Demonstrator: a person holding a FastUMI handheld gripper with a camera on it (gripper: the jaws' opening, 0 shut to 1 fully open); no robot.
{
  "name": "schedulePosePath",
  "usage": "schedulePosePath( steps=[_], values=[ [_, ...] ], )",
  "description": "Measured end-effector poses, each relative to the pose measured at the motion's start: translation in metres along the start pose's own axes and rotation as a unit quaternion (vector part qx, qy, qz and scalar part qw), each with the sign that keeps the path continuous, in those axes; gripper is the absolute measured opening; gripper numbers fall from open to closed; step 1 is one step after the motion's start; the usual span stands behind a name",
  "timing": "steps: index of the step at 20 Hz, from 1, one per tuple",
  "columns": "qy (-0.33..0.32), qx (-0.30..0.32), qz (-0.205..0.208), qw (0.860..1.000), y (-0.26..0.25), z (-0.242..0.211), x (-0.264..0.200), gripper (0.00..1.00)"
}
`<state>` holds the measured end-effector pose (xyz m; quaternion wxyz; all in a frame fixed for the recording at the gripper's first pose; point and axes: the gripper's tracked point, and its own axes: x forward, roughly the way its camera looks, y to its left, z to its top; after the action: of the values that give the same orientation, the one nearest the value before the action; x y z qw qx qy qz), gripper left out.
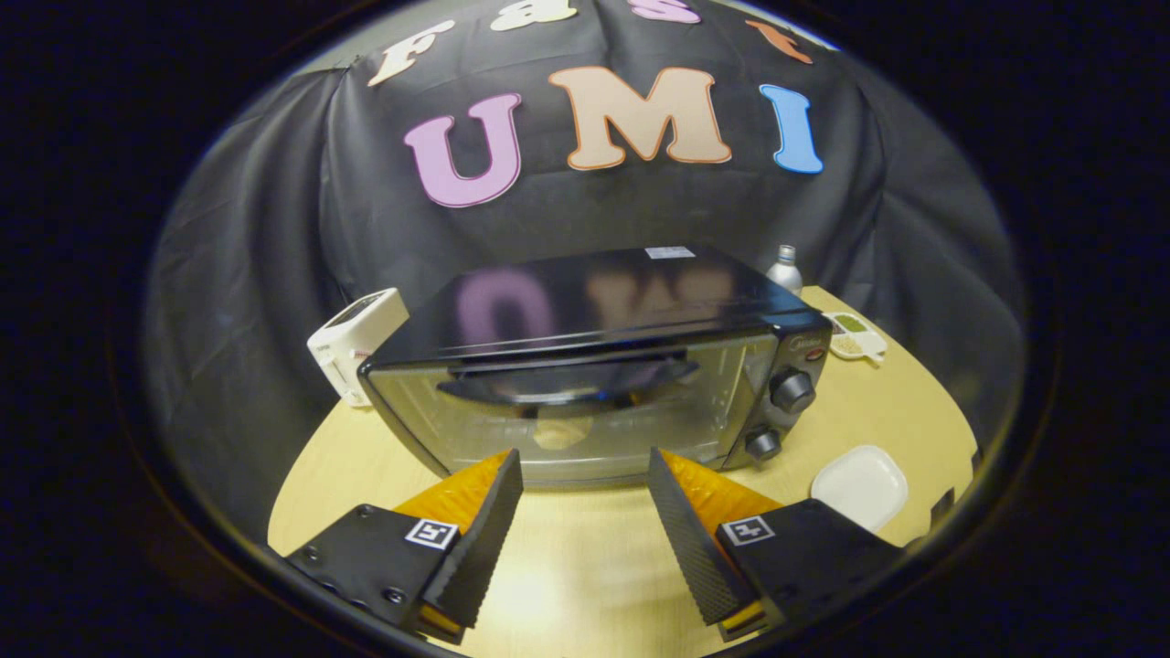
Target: Open the toaster oven, put the food inside, and close the toaster oven door.
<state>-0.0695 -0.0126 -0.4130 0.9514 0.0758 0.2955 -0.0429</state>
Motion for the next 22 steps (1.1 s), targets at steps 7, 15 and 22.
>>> schedulePosePath(
  steps=[7,15,22],
  values=[
    [-0.032,-0.006,-0.005,0.999,-0.010,0.037,-0.017,0.89],
    [-0.175,-0.014,-0.018,0.984,-0.031,0.181,-0.068,0.89],
    [-0.321,-0.012,-0.052,0.946,-0.079,0.324,-0.131,0.89]
  ],
)
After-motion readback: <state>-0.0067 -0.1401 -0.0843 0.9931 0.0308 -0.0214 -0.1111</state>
